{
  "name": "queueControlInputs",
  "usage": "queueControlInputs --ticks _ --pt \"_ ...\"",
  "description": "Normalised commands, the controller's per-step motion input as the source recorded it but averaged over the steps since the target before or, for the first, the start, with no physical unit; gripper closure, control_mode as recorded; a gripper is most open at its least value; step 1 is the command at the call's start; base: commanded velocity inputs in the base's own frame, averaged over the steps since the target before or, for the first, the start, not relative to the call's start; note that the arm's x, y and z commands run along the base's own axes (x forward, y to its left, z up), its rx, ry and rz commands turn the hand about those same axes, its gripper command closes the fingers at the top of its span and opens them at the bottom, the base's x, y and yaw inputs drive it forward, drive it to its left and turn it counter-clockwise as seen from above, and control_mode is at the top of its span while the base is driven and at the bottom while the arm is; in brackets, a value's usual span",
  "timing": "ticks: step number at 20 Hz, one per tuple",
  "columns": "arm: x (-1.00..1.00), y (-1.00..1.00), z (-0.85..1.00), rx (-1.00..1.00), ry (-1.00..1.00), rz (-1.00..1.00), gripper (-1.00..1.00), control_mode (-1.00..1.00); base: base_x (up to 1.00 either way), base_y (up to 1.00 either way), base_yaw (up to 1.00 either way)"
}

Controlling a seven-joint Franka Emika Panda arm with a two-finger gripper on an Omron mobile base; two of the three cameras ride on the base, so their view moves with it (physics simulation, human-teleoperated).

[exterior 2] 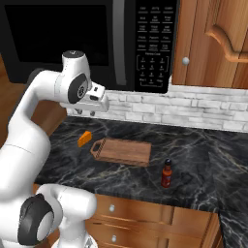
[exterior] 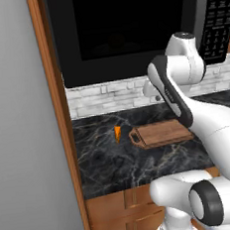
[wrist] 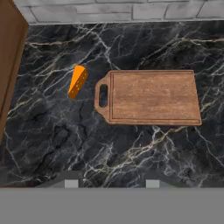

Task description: Retrieve the reheated potato from the microwave, then place the potato, cheese, and condiment on the cutting board.

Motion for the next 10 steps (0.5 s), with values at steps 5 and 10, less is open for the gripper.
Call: queueControlInputs --ticks 5,10 --pt "-0.12 0.0 0.0 0.0 -0.12 0.0 -1.0 -1.0 0.0 0.0 0.0" --pt "-0.13 -0.32 0.34 -0.04 -0.4 0.0 -1.0 -1.0 0.0 0.0 0.0"
